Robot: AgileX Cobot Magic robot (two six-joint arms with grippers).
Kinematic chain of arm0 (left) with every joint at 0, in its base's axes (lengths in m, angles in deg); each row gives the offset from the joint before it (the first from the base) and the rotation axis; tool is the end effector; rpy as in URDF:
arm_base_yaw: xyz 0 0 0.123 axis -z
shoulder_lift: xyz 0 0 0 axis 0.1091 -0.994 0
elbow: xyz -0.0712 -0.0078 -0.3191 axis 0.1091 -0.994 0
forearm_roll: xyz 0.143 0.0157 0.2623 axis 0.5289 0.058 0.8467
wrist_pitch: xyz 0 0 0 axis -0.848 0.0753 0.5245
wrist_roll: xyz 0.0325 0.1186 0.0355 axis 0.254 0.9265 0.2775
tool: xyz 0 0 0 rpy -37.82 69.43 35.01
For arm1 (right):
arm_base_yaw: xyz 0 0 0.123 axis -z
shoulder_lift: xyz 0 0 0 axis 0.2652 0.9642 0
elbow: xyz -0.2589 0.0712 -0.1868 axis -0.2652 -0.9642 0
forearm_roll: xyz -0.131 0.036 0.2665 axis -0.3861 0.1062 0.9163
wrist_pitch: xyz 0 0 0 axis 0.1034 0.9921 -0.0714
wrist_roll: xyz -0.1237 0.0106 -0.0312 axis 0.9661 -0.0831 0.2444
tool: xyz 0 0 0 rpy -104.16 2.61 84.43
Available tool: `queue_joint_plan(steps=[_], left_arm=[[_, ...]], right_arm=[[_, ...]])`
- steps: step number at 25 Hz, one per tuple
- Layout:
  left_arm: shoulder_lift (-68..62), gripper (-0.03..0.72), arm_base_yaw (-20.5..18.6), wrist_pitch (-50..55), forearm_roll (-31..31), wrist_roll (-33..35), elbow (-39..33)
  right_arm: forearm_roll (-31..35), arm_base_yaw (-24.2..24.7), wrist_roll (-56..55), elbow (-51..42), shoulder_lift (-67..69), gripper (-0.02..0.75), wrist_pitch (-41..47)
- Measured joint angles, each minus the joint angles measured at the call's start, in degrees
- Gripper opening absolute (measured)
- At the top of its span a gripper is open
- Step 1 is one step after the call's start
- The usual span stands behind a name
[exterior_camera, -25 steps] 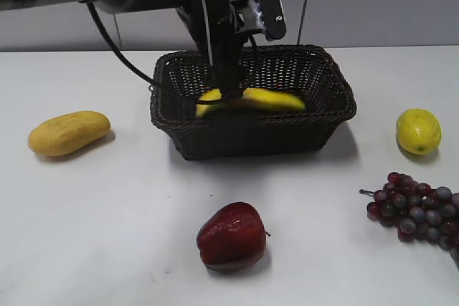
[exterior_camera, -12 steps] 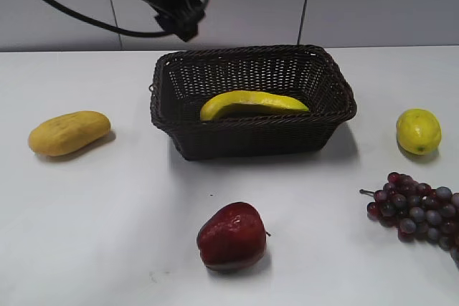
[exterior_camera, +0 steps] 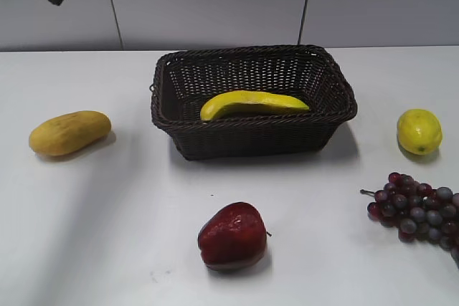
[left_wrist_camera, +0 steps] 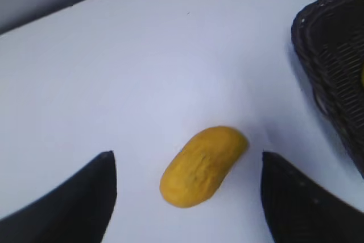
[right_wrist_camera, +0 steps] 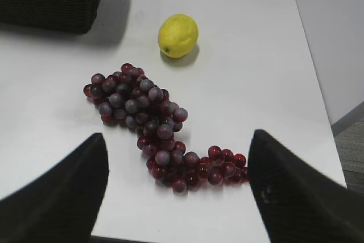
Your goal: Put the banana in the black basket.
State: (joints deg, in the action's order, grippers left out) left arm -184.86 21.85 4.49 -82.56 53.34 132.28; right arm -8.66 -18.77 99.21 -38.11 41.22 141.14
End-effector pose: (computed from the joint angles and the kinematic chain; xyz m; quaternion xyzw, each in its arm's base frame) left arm 0.4321 -0.1253 0.3649 0.1908 0.9557 -0.0351 0.2214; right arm 0.0265 0.0046 0.2862 -0.1048 0.8412 -0.0200 0.5301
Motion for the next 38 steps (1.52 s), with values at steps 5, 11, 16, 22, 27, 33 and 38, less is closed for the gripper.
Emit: queue_joint_plan(steps=[5,11,16,22,27,33,38], left_arm=[[9.88,0.585,-1.26,0.4,-1.18,-1.01,-12.6],[23.72,0.585,-1.4,0.52,-1.51,-2.75,-29.1],[35.16,0.582,-1.45,0.45,-0.88,-3.06,-41.93],[48.93,0.58,-1.45,-1.13,-0.33,-3.11,-54.71],[59.35,0.58,-1.45,-3.87,-0.28,-3.63,-64.78],[70.9,0.58,-1.45,-5.86,-0.28,-4.12,-72.28],[78.85,0.579,-1.45,-7.21,-0.38,-4.12,-73.08]], right_arm=[[0.0,0.0,0.0,0.0,0.0,0.579,0.0],[0.0,0.0,0.0,0.0,0.0,0.579,0.0],[0.0,0.0,0.0,0.0,0.0,0.579,0.0],[0.0,0.0,0.0,0.0,0.0,0.579,0.0],[0.0,0.0,0.0,0.0,0.0,0.579,0.0],[0.0,0.0,0.0,0.0,0.0,0.579,0.0],[0.0,0.0,0.0,0.0,0.0,0.579,0.0]])
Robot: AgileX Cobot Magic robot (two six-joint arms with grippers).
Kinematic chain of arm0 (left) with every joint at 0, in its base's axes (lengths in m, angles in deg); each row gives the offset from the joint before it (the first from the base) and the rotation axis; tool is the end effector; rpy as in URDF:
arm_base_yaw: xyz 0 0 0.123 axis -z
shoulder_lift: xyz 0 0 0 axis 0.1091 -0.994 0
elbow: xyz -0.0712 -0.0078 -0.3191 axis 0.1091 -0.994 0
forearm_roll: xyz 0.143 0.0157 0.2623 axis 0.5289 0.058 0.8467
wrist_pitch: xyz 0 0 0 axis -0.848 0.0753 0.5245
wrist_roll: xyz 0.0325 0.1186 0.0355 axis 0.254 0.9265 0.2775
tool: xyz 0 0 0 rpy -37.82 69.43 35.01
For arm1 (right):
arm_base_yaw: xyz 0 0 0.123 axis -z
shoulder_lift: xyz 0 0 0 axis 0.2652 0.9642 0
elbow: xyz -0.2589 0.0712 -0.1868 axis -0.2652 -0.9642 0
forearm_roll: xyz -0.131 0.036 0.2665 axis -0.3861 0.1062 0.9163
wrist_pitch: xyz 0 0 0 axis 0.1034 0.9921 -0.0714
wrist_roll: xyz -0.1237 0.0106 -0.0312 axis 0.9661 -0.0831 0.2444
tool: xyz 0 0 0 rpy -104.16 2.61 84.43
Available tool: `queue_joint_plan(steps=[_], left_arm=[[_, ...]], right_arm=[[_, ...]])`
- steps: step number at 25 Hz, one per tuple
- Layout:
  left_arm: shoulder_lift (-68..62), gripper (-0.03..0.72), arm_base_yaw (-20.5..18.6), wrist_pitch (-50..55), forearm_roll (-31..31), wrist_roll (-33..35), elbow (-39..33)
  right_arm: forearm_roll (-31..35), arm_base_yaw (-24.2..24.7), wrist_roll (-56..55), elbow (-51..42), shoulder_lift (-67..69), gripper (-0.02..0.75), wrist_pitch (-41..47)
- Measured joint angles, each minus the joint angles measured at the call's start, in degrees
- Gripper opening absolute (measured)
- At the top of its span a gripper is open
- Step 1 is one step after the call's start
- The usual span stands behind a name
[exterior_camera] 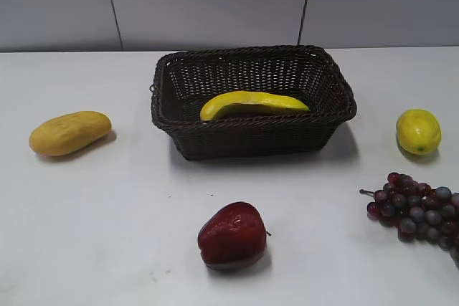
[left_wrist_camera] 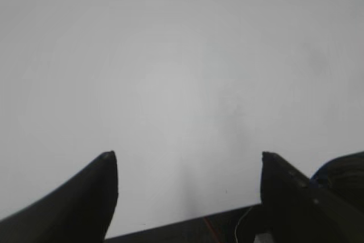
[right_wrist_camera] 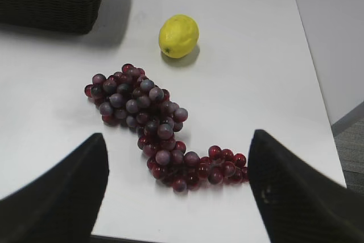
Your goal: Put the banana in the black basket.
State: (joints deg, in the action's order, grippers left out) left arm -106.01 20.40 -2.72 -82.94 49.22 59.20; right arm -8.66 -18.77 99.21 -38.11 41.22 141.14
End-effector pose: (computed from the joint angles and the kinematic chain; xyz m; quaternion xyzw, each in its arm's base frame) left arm 0.0791 -0.0252 0.2548 0.1386 0.9328 -0.0539 0.3284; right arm 0.0265 0.0046 0.2862 -0.1048 0.8412 -0.0200 0.5301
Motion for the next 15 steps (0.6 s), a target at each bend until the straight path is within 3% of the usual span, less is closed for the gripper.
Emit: queue_joint_plan(steps=[15], left_arm=[[21.93,0.568,0.0,0.07,0.0,-0.02,-0.05]], right_arm=[[0.0,0.0,0.0,0.0,0.0,0.579,-0.06]])
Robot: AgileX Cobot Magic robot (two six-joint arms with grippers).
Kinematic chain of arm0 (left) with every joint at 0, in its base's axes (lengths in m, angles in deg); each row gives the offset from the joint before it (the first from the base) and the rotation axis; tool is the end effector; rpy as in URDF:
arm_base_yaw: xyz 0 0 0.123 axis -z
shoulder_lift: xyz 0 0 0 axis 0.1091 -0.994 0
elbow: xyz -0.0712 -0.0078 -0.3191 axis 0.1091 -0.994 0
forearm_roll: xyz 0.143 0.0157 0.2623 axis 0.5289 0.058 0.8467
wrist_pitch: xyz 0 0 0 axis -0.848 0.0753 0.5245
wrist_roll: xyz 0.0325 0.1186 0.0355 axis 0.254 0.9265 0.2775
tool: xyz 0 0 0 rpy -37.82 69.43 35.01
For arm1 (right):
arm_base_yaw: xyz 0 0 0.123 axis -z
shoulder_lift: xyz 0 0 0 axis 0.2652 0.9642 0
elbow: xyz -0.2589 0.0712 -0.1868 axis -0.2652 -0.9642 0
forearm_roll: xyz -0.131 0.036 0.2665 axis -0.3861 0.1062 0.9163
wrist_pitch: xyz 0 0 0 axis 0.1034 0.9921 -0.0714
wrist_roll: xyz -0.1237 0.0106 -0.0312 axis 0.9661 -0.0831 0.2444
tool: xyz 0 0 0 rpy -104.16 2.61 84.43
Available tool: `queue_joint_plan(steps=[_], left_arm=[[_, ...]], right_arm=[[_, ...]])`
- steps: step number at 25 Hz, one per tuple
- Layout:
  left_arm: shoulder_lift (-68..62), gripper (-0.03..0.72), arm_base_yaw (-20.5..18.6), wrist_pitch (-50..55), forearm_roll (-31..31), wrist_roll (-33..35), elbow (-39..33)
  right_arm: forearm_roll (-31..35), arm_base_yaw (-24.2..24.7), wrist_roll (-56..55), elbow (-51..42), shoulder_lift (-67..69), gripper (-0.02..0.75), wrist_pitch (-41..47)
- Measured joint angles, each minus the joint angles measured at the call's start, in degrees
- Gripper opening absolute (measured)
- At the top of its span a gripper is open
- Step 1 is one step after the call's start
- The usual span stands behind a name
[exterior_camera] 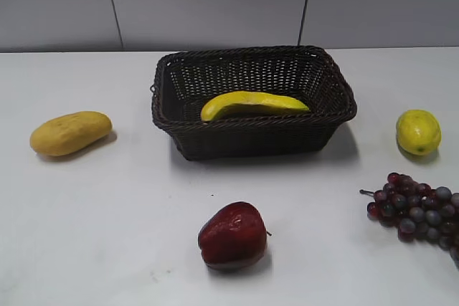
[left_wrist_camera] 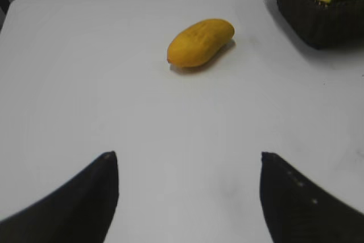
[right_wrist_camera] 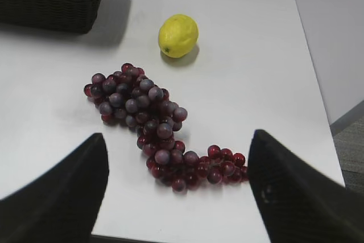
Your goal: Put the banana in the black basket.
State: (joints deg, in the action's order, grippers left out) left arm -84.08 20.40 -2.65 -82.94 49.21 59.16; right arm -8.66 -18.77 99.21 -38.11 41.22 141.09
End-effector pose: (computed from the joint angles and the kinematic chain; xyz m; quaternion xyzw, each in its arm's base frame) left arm 0.0256 -0.0117 0.2759 0.1308 0.8531 -0.0706 0.5000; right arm 0.0265 0.0046 0.2863 -0.1048 0.8410 -0.0200 0.5305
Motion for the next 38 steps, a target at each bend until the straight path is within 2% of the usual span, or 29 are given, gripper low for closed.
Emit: queue_joint_plan(steps=[15,18,26,38], left_arm=[[0.22,0.522,-0.06,-0.11,0.85,0.0,0.0],[0.22,0.515,-1.44,-0.18,0.85,0.0,0.0],[0.22,0.493,-8.56,-0.36,0.87,0.0,0.0],[0.22,0.492,-9.31,-0.41,0.87,0.05,0.0]], right_arm=[[0.03,0.0,0.0,0.0,0.0,0.579,0.0],[0.03,0.0,0.0,0.0,0.0,0.579,0.0],[0.03,0.0,0.0,0.0,0.0,0.579,0.0],[0.03,0.0,-0.05,0.0,0.0,0.579,0.0]])
